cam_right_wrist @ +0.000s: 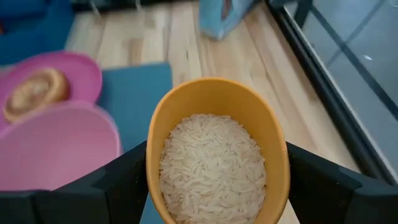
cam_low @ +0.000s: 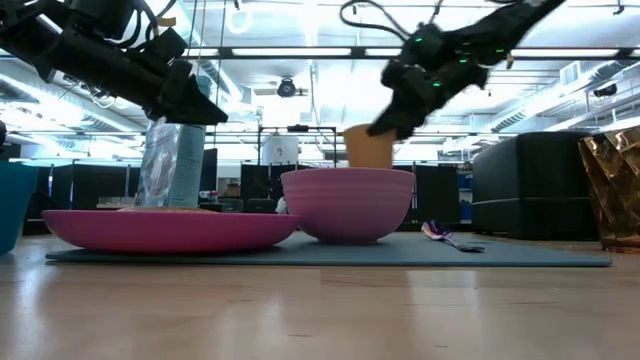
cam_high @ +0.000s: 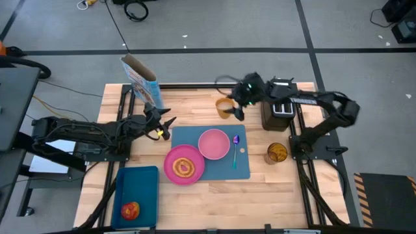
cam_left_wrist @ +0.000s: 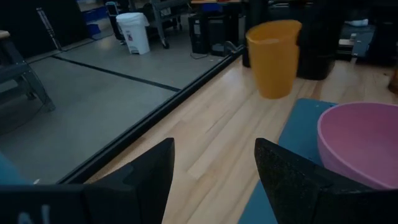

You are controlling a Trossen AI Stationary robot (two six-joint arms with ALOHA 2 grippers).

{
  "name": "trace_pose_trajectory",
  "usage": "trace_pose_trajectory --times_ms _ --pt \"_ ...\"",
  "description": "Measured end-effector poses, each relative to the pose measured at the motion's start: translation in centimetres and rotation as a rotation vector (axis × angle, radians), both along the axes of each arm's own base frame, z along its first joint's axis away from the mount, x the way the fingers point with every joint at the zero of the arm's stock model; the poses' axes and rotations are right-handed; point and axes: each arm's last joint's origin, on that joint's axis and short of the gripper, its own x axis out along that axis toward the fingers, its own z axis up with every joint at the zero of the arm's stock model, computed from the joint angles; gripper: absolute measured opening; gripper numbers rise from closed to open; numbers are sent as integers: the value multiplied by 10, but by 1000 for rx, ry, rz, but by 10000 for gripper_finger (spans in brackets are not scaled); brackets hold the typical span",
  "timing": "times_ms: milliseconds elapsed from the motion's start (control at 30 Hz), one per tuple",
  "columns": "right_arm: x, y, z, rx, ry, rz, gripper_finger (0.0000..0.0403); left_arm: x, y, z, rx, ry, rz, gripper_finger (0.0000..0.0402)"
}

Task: Arrange a breakfast setting
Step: Put the yellow cup of milk on the blue tablemat to the top right of the pink bowl

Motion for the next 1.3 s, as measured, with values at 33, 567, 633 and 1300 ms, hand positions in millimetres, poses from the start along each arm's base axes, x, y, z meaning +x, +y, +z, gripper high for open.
trace_pose_trajectory --times_ms 33,567,633,1300 --pt "-6 9 -4 -4 11 -15 318 0 0 0 -2 -1 -9 231" --pt "-37 77 -52 -102 -70 -153 318 3 -3 4 -29 -50 -118 231" --pt "-33 79 -51 -101 -90 -154 318 3 -3 4 -30 -54 -122 231" --pt "-24 91 -68 -108 -21 -177 319 5 -15 5 -25 -61 -186 231"
